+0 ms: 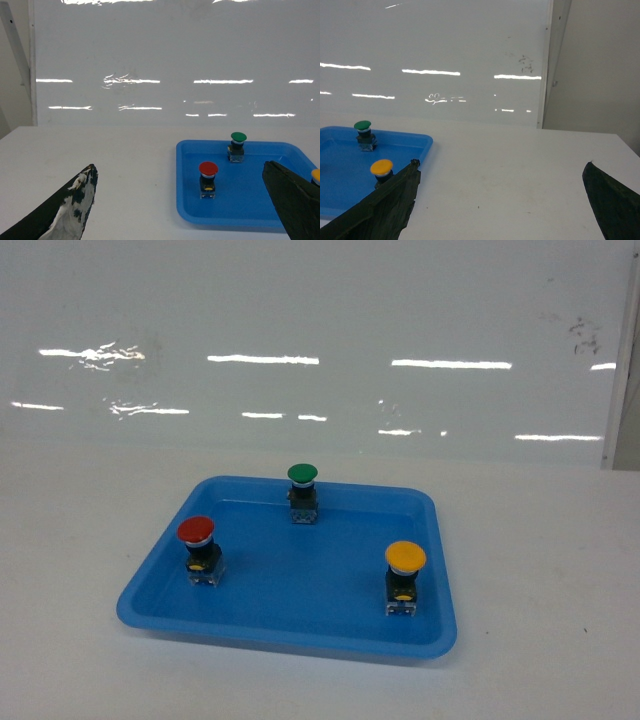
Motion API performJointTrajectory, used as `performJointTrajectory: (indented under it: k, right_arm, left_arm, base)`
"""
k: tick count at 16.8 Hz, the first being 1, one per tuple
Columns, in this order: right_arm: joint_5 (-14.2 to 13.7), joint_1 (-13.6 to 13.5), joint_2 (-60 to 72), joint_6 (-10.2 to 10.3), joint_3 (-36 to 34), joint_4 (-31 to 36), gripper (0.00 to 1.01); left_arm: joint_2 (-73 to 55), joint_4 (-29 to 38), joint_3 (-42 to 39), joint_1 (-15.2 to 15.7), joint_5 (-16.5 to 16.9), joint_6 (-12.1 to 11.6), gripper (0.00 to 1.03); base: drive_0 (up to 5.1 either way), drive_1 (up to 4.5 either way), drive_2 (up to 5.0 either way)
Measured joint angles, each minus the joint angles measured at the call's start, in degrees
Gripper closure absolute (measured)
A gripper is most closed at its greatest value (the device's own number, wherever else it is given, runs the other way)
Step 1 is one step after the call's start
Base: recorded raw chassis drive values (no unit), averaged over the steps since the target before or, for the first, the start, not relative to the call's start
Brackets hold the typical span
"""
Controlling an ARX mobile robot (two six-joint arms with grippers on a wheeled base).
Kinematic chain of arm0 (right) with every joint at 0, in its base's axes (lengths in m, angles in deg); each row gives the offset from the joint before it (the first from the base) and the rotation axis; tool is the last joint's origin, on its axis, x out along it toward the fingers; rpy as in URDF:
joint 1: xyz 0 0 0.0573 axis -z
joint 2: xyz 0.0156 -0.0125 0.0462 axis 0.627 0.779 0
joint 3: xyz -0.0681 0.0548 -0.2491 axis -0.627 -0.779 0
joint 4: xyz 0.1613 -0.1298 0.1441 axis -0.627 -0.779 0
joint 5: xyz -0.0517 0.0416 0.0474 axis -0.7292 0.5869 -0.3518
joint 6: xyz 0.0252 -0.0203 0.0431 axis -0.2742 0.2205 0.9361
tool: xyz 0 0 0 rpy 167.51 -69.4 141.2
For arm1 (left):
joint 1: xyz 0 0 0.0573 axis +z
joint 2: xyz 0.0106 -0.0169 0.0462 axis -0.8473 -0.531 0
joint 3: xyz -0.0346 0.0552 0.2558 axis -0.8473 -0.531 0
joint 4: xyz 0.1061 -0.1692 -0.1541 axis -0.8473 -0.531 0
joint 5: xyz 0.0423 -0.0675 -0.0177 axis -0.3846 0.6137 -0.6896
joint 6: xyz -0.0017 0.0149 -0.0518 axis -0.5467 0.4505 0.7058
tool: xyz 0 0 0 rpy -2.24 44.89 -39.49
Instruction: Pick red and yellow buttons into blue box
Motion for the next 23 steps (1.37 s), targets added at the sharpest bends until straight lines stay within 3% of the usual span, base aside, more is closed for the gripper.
performJointTrajectory:
  k: [13,14,15,16,18,20,23]
  right_arm:
    - [0.0,0.0,0.0,0.0,0.0,0.0,0.03]
    - [0.3,0.2,0.2,0.0,0.0,0.6,0.03]
    - [3.5,2.2,4.6,0.3,0.0,7.5,0.03]
    - [4.6,4.7,19.7,0.2,0.7,20.9,0.03]
    - [4.7,2.5,37.3,-0.9,6.3,37.2,0.03]
    - [4.5,1.4,47.4,-1.8,11.9,45.4,0.03]
    - [4.7,-1.5,54.9,-2.7,13.2,41.2,0.03]
  left_arm:
    - [-0.3,0.8,0.0,-0.4,-0.3,-0.1,0.05]
    - [-3.2,6.7,0.0,-2.2,-2.5,-0.3,0.05]
    - [-10.4,14.3,0.0,-5.1,-3.7,-0.3,0.05]
    - [-28.9,29.1,1.1,-7.8,-3.8,-1.1,0.05]
    - [-47.4,43.3,7.4,-8.4,-3.7,-3.4,0.05]
    - [-59.0,50.4,13.2,-9.7,-3.9,-5.4,0.05]
    - [-74.0,49.9,20.9,-10.9,-5.4,-7.6,0.05]
  base:
    - [0.0,0.00,0.0]
    - [0.0,0.00,0.0]
    - [0.0,0.00,0.0]
    - [0.0,0.00,0.0]
    - [0.0,0.00,0.0]
    - [0.0,0.00,0.0]
    - [0.0,0.00,0.0]
